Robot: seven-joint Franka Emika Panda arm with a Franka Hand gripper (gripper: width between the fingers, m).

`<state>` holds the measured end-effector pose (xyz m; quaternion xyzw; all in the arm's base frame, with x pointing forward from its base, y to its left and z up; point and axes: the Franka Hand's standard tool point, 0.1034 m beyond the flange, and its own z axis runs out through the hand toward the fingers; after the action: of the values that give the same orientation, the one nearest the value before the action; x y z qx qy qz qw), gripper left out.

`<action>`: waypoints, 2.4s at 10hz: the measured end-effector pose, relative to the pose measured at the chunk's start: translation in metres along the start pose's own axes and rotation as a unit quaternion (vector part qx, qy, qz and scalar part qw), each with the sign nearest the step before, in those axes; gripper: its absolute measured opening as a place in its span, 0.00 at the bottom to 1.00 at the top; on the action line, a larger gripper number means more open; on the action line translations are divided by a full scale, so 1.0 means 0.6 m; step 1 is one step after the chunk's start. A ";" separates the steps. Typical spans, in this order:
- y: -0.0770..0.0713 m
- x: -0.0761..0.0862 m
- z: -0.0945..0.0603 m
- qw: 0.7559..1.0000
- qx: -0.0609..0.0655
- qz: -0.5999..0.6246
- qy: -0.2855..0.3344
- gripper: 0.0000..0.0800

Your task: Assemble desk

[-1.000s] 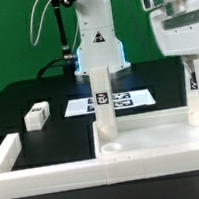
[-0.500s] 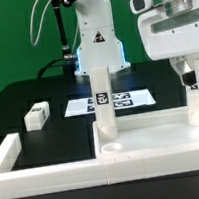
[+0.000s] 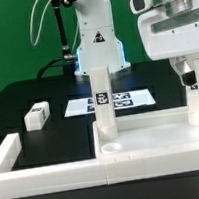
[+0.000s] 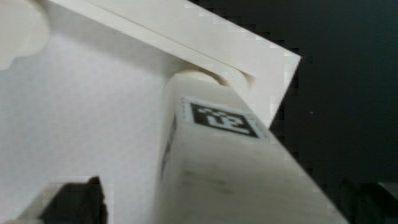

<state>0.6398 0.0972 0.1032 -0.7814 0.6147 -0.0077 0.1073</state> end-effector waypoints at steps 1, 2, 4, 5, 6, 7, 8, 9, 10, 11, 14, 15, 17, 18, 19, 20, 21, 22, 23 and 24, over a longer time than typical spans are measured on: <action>0.000 0.002 0.000 0.996 0.000 -0.090 0.000 0.81; -0.003 -0.004 0.000 0.991 0.003 -0.137 -0.003 0.81; -0.013 -0.015 -0.008 0.963 -0.006 -0.270 -0.009 0.81; -0.009 -0.019 -0.004 0.942 -0.009 -0.335 -0.012 0.81; -0.007 -0.027 0.000 0.931 -0.008 -0.364 -0.008 0.81; -0.006 -0.022 -0.001 0.920 -0.010 -0.391 -0.006 0.81; -0.006 -0.018 -0.001 0.914 -0.011 -0.407 -0.005 0.81; -0.005 -0.016 -0.002 0.883 -0.019 -0.470 0.000 0.81; -0.007 -0.014 -0.004 0.829 -0.032 -0.559 0.009 0.81; -0.007 -0.012 -0.005 0.775 -0.041 -0.631 0.011 0.81; -0.007 -0.010 -0.004 0.769 -0.045 -0.637 0.012 0.65; -0.007 -0.010 -0.004 0.772 -0.045 -0.634 0.012 0.47; -0.007 -0.010 -0.004 0.818 -0.044 -0.573 0.016 0.36; -0.006 -0.010 -0.003 0.833 -0.044 -0.551 0.017 0.36; -0.006 -0.010 -0.003 0.858 -0.043 -0.512 0.019 0.36; -0.006 -0.010 -0.003 0.882 -0.042 -0.468 0.021 0.36; -0.005 -0.010 -0.002 0.916 -0.042 -0.398 0.024 0.36; -0.004 -0.008 -0.002 0.945 -0.040 -0.325 0.026 0.36; -0.003 -0.008 -0.001 0.969 -0.037 -0.242 0.026 0.36; -0.001 -0.010 0.000 0.986 -0.034 -0.162 0.025 0.36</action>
Offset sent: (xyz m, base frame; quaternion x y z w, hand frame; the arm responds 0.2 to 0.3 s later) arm -0.0038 0.0159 0.0093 -0.0044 -0.0441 -0.3379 0.9401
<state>0.6390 0.1034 0.1042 -0.8732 0.4827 -0.0240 0.0624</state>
